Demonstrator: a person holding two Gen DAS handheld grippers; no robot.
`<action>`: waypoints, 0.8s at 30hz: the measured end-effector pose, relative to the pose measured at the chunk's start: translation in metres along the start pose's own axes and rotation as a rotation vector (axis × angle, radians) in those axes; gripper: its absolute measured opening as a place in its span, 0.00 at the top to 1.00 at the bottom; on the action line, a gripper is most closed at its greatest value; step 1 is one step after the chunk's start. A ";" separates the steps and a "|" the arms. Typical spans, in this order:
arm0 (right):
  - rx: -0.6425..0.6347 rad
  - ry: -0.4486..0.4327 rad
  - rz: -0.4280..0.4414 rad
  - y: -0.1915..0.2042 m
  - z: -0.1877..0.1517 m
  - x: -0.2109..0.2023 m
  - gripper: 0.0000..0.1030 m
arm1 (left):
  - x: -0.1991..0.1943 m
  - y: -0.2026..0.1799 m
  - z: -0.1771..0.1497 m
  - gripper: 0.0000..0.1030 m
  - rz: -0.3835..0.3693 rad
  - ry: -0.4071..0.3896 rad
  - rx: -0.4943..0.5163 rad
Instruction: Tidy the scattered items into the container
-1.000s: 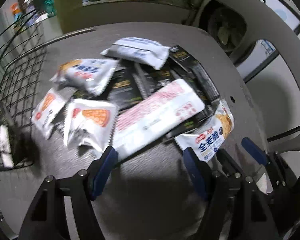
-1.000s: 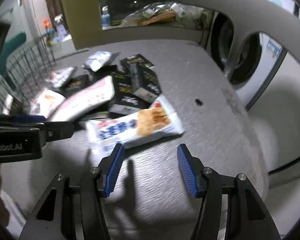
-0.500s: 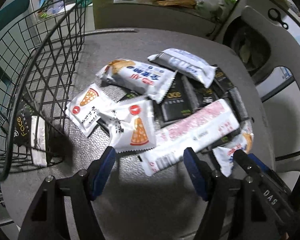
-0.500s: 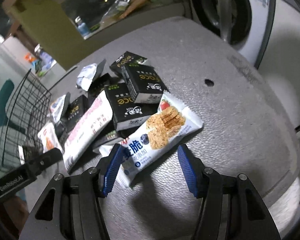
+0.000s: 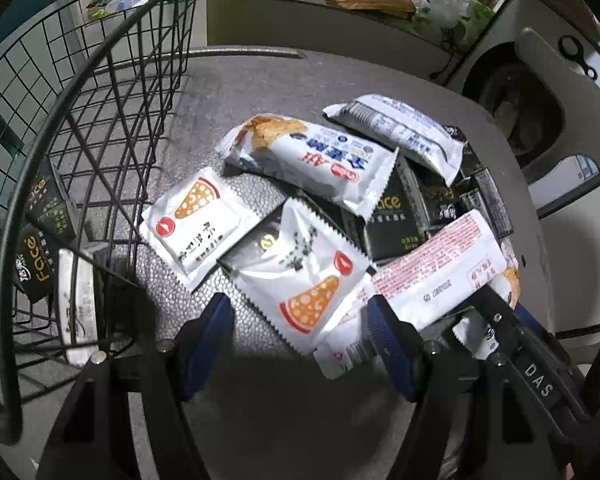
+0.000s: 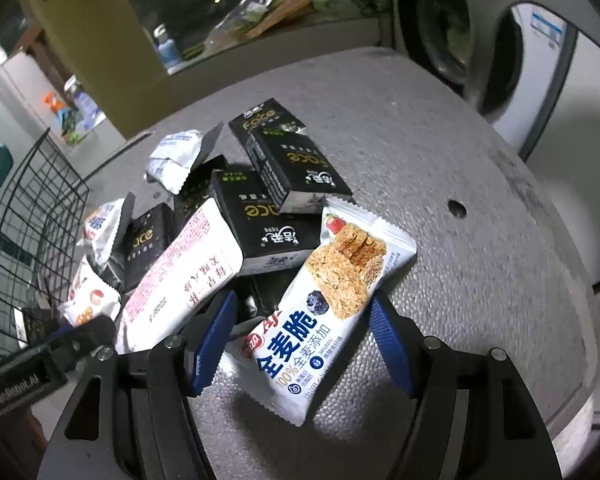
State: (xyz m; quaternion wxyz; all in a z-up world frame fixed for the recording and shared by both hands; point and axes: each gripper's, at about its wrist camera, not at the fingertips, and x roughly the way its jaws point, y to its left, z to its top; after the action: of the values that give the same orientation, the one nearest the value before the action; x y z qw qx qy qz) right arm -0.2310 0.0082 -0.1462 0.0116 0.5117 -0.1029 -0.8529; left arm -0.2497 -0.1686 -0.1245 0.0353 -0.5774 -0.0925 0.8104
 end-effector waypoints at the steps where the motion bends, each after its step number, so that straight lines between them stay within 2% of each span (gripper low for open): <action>1: -0.012 0.005 0.001 -0.001 0.000 0.000 0.35 | 0.001 0.000 0.001 0.27 0.007 0.001 -0.003; 7: -0.107 0.040 -0.008 -0.006 -0.014 -0.009 0.52 | 0.008 -0.002 0.001 0.24 0.016 0.015 0.010; 10: -0.129 0.060 0.006 -0.014 -0.026 -0.014 0.54 | 0.011 -0.001 -0.002 0.27 -0.006 0.030 0.000; 12: -0.122 0.057 0.012 -0.018 -0.031 -0.018 0.54 | 0.011 -0.002 -0.004 0.41 -0.030 0.039 -0.005; 13: -0.108 0.051 0.027 -0.022 -0.031 -0.020 0.54 | 0.010 -0.001 -0.005 0.45 -0.039 0.039 -0.016; 15: -0.101 0.033 0.036 -0.025 -0.030 -0.022 0.54 | 0.008 -0.002 -0.007 0.61 -0.046 0.043 -0.023; 16: -0.107 0.027 0.036 -0.025 -0.030 -0.022 0.53 | 0.007 -0.002 -0.009 0.63 -0.047 0.041 -0.022; 18: -0.124 0.017 0.036 -0.023 -0.027 -0.020 0.47 | 0.007 -0.003 -0.012 0.77 -0.048 0.038 -0.012; 21: -0.141 -0.001 0.020 -0.021 -0.024 -0.016 0.46 | 0.006 -0.004 -0.015 0.84 -0.052 0.039 -0.009; 24: -0.143 -0.013 0.010 -0.020 -0.020 -0.014 0.45 | 0.003 -0.006 -0.017 0.82 -0.050 0.033 0.002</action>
State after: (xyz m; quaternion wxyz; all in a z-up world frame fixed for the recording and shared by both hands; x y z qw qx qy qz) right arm -0.2050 0.0261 -0.1464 0.0519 0.5035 -0.0445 -0.8613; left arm -0.2354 -0.1602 -0.1317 0.0578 -0.5880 -0.1055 0.7999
